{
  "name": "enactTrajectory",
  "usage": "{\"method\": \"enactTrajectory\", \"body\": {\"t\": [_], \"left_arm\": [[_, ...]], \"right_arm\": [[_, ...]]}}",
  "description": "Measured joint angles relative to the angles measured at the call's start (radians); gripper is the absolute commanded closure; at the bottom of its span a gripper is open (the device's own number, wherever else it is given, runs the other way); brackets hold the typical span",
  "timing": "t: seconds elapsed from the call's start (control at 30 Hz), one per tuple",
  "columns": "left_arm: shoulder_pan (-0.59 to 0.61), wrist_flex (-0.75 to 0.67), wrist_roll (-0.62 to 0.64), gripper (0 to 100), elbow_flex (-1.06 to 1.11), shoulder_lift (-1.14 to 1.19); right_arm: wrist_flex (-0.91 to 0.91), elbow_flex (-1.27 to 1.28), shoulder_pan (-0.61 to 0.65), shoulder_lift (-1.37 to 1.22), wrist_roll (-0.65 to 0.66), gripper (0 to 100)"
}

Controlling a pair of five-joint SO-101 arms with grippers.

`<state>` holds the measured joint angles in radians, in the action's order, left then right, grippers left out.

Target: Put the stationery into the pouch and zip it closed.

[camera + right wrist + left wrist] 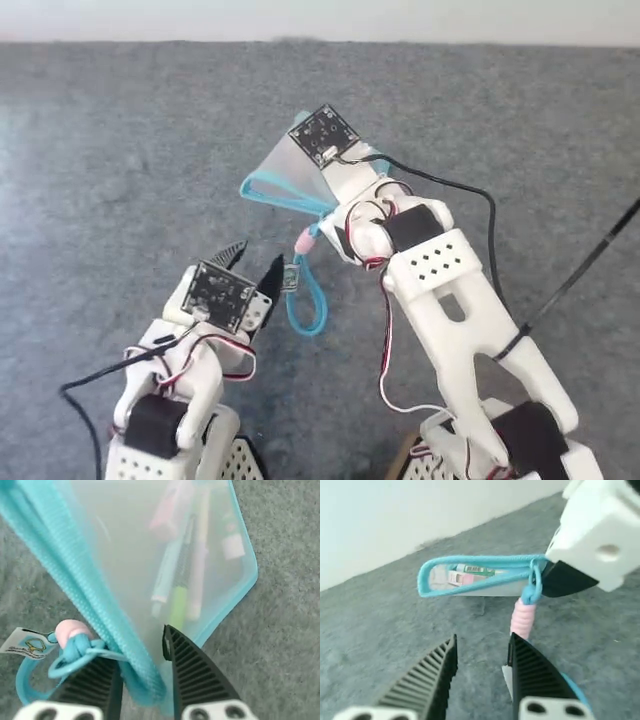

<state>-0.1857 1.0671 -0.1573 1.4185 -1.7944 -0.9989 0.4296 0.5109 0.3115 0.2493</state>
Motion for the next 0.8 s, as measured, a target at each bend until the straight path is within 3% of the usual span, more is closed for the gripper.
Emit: {"method": "enactTrajectory", "body": {"t": [0.17,0.37,0.8], "left_arm": [[-0.041,-0.08,0.0,80,0.048,0.078],[-0.103,-0.1,0.0,80,0.051,0.124],[-0.06,-0.143,0.018,80,0.068,0.132]], "right_arm": [[-0.077,0.0,0.046,0.049,-0.002,99.1],[-0.037,0.103,0.074,0.135,-0.002,99.1],[-0.031,0.255,0.146,0.367,-0.002,99.1]]}}
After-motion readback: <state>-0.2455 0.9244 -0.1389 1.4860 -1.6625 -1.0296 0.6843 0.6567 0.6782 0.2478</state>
